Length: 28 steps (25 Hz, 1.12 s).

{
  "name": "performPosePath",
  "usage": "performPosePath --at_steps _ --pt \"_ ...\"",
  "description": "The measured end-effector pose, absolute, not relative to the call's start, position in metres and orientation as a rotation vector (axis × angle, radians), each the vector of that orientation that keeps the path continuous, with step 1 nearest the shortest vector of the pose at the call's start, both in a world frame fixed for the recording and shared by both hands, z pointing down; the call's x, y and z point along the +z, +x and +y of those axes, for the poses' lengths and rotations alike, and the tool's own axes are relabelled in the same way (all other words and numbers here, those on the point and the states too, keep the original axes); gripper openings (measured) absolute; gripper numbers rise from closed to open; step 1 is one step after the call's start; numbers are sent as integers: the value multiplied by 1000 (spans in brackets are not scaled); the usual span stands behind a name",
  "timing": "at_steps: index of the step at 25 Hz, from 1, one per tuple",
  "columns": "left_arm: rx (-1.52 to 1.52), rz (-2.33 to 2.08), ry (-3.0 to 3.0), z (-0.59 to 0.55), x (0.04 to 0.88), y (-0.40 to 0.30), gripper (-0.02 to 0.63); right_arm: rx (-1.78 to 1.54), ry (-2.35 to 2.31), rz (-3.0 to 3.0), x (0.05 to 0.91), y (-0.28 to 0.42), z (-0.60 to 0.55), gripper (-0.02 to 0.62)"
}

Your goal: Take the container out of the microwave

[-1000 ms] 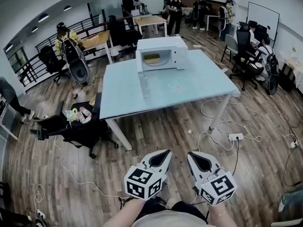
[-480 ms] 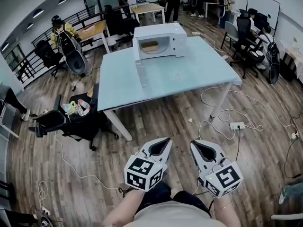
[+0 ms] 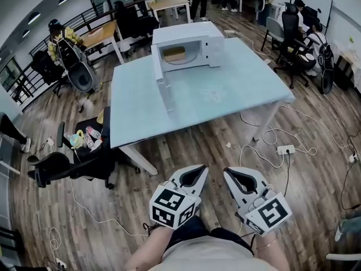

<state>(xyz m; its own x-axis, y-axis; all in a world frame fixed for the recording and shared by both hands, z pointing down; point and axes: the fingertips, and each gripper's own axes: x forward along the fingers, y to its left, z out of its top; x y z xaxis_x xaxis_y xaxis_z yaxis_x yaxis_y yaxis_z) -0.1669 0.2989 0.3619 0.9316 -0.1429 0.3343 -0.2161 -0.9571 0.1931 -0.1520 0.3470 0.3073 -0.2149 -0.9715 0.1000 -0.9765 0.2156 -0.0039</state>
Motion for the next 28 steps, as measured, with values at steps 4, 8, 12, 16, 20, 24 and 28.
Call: performPosePath --at_steps 4,8,12,16,20,24,28 --pt "486 -239 2864 242 363 -148 11 111 1880 -2379 310 -139 287 9" --pt "501 -199 2900 186 361 -129 11 71 1939 -2346 305 -119 227 9" --pt "502 -149 2910 145 362 -112 11 67 1984 -2298 307 -105 184 9" --pt "489 -144 2882 116 368 -100 11 96 2004 -2249 315 -91 158 9" --pt "523 -118 2844 101 381 -84 11 145 2019 -2227 326 -73 136 9" --pt "542 -115 2866 81 380 -57 11 179 2017 -2238 334 -47 112 9" --pt "505 -180 2857 51 382 -25 11 188 1947 -2299 341 -16 81 9"
